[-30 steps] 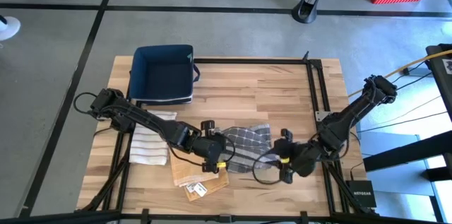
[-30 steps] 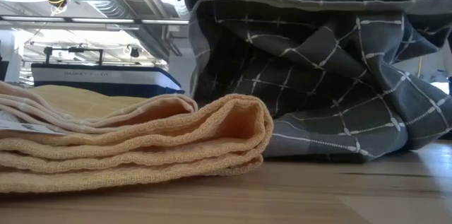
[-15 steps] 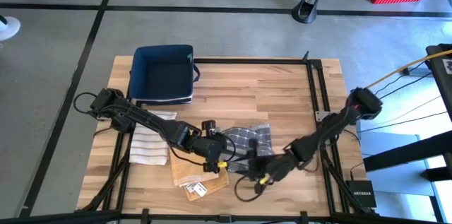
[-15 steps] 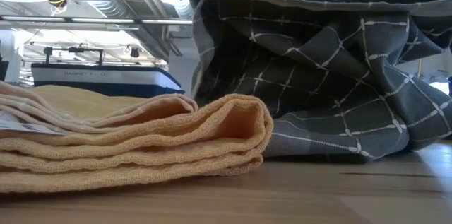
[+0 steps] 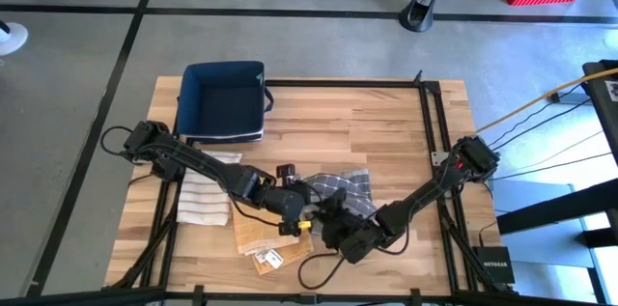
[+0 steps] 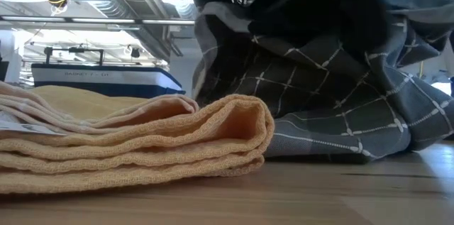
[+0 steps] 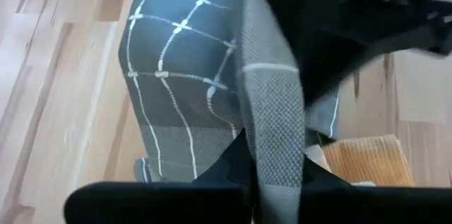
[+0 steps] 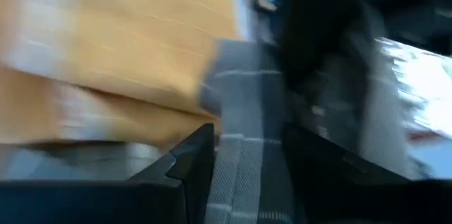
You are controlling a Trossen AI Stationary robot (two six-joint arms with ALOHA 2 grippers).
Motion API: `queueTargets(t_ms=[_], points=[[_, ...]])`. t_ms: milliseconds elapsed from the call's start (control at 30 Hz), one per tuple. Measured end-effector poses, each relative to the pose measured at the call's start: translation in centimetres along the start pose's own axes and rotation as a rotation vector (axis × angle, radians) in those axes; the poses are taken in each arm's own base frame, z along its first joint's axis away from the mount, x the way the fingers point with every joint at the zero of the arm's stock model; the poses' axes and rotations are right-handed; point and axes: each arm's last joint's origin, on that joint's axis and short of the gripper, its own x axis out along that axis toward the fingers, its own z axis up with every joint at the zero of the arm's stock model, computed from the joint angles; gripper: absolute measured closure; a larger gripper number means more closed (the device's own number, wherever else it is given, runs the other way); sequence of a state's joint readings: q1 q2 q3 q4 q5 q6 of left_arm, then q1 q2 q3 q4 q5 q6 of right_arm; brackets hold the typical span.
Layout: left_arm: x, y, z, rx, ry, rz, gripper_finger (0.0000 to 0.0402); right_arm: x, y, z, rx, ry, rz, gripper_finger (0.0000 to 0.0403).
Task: Fold towel
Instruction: Fold the gray pattern towel
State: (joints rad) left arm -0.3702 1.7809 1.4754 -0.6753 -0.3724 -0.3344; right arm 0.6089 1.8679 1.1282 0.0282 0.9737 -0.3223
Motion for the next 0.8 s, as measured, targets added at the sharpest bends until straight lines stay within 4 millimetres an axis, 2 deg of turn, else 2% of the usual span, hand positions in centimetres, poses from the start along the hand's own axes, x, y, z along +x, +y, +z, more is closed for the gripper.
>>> queueTargets(t_ms=[67,167,233,333,367,467,533,633,700,800], points=[[0.0,0.0,0.1,-0.004,-0.009,-0.003,0.0393,-0.1,-0.1,-0.1,-0.010,0.034,-0.101,0.0229],[0.0,-0.1,0.1,-0.006,-0.013,-0.006,0.0397,-0.2,-0.2,0.0,0.005,0.034,-0.121,0.0253],[0.0,-0.1,0.1,-0.007,-0.013,-0.006,0.0399,-0.2,-0.3,0.2,0.034,0.030,-0.117,0.0292],[0.0,-0.2,0.1,-0.010,-0.014,-0.007,0.0399,-0.4,-0.2,0.3,0.040,0.030,-0.058,0.0374],[-0.1,-0.1,0.2,-0.011,-0.013,-0.007,0.0398,-0.8,-0.1,0.5,0.026,0.032,-0.032,0.0387],[-1.2,0.1,1.1,-0.023,-0.043,0.019,0.0398,-2.9,-0.6,2.2,0.052,-0.002,0.040,0.0383],[-3.0,0.5,2.4,-0.015,-0.099,0.039,0.0399,-5.1,-1.6,3.6,0.077,-0.037,0.095,0.0387],[-6.7,1.7,4.9,0.006,-0.215,0.059,0.0399,-8.6,-3.8,5.0,0.076,-0.051,0.137,0.0397],[-9.3,2.9,6.6,0.013,-0.292,0.080,0.0397,-11.0,-6.1,5.6,0.111,-0.051,0.148,0.0392],[-14.1,5.6,8.9,-0.035,-0.444,0.140,0.0397,-14.7,-9.3,5.9,0.174,-0.062,0.252,0.0390]])
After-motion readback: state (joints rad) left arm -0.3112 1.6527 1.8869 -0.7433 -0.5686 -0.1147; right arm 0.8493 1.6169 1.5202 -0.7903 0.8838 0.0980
